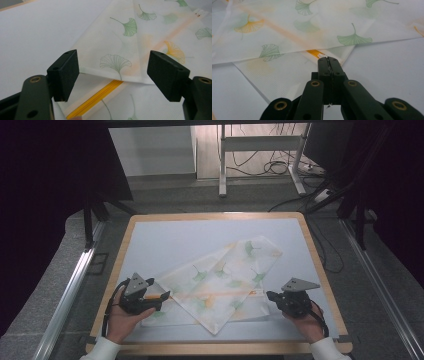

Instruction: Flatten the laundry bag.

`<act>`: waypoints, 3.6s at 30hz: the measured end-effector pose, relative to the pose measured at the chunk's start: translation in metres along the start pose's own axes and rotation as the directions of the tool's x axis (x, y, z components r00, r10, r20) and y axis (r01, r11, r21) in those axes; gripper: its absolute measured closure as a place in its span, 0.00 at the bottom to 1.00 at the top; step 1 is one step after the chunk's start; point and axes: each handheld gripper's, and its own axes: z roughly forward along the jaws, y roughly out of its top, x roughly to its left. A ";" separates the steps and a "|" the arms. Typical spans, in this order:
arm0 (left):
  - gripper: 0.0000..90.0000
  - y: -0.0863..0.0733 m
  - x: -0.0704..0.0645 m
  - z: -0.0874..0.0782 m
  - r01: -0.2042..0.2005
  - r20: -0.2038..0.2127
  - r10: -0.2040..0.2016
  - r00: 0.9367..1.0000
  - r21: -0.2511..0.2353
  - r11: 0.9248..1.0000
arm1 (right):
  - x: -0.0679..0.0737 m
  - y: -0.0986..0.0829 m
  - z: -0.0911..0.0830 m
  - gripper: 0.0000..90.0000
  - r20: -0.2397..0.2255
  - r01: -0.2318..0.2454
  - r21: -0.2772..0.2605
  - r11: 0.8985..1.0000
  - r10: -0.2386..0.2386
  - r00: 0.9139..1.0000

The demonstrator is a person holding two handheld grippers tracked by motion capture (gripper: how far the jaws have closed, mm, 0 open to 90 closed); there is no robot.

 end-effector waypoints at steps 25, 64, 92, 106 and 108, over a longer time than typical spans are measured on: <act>0.28 0.004 -0.019 0.011 -0.056 0.031 0.056 0.998 0.026 0.998 | 0.022 0.009 0.013 0.99 -0.073 0.059 0.023 0.998 -0.057 0.996; 0.28 0.010 -0.057 0.034 -0.171 0.111 0.162 0.981 0.076 0.982 | 0.029 0.000 0.042 0.99 -0.148 0.063 0.172 0.983 -0.037 0.988; 0.28 0.015 -0.096 0.062 -0.249 0.191 0.226 0.955 0.105 0.963 | 0.028 0.000 0.042 0.99 -0.154 0.060 0.171 0.983 -0.033 0.987; 0.28 0.018 -0.117 0.080 -0.281 0.242 0.245 0.939 0.126 0.952 | 0.026 -0.001 0.042 0.99 -0.164 0.054 0.170 0.984 -0.026 0.986; 0.27 0.020 -0.122 0.084 -0.284 0.255 0.246 0.935 0.125 0.951 | 0.026 -0.001 0.042 0.99 -0.162 0.058 0.171 0.984 -0.030 0.986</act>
